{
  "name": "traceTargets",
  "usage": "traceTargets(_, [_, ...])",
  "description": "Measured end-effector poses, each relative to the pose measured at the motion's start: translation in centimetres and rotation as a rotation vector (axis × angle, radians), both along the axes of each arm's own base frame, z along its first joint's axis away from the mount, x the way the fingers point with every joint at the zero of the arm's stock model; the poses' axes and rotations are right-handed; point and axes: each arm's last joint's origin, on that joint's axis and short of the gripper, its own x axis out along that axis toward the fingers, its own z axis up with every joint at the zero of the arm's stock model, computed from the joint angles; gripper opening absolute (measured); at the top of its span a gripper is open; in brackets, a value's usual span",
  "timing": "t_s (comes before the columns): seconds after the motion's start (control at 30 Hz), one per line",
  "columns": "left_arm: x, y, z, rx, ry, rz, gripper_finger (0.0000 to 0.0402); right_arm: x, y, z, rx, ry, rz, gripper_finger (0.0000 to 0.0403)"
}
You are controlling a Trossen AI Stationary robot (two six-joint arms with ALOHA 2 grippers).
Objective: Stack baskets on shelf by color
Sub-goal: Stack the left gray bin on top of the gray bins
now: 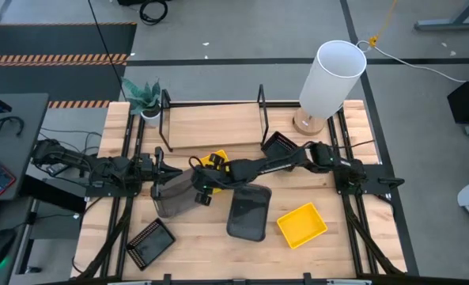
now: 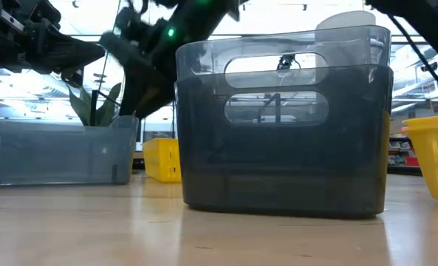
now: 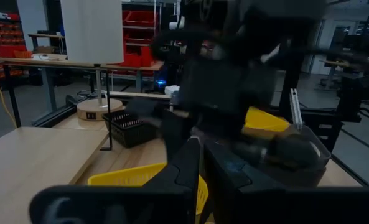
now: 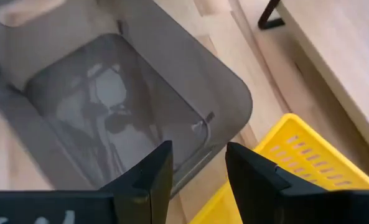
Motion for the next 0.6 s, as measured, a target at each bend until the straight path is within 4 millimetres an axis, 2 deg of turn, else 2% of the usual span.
traceTargets(0.13, [0.0,0.0,0.01,0.0,0.0,0.0,0.0038,0.36,-0.27,-1.28,0.0,0.016,-0.005,0.0153])
traceTargets(0.3, [0.0,0.0,0.0,0.0,0.0,0.0,0.0036,0.41,-0.3,-1.26,-0.005,0.01,-0.014,0.014])
traceTargets(0.6, [0.0,0.0,0.01,0.0,-0.001,0.0,0.003,0.44,-0.67,-1.43,0.017,0.002,-0.026,0.0047])
